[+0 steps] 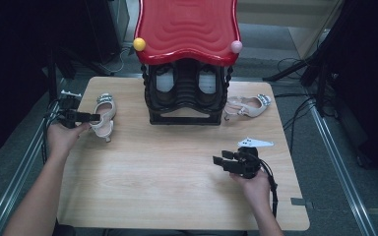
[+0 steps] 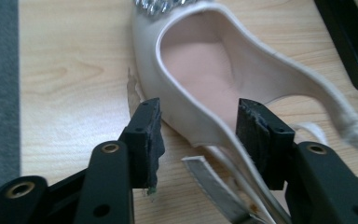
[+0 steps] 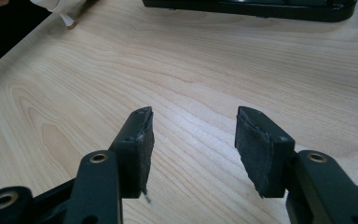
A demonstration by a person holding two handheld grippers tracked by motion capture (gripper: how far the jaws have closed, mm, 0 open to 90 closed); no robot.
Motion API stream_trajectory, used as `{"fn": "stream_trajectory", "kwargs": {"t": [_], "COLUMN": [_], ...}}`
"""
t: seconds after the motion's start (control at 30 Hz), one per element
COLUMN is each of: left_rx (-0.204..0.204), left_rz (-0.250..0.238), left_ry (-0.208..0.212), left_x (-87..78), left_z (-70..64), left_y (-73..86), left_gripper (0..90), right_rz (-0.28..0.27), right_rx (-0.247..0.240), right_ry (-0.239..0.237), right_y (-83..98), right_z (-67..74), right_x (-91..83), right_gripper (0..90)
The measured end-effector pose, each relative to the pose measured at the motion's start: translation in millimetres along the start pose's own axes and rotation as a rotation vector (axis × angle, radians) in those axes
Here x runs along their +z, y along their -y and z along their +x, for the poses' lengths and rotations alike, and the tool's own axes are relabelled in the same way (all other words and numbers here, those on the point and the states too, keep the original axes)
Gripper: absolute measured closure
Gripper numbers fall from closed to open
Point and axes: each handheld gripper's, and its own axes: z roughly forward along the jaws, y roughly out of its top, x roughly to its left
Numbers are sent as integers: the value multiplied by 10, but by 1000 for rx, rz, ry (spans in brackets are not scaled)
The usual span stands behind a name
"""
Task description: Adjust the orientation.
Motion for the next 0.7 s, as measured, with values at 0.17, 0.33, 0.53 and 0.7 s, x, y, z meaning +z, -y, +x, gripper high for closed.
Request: {"fn": "stream_trajectory", "kwargs": {"t": [0.17, 0.33, 0.53, 0.7], "left_rx": [-53, -26, -63, -78], "left_rz": [-12, -16, -28, -58], "left_ry": [28, 47, 25, 23], "left_x": [34, 35, 6, -6], "left_z": [65, 24, 62, 54], "left_y": [20, 17, 71, 104], "left_gripper": [506, 671, 839, 861], "right_rz": [0, 8, 4, 5], "right_rx": [-4, 1, 1, 7], "right_ry": [4, 10, 17, 19], "right_y": [5, 15, 45, 52], "right_z": [0, 9, -6, -16], "right_x": [-4, -18, -49, -51], "right_gripper": [478, 478, 478, 478]}}
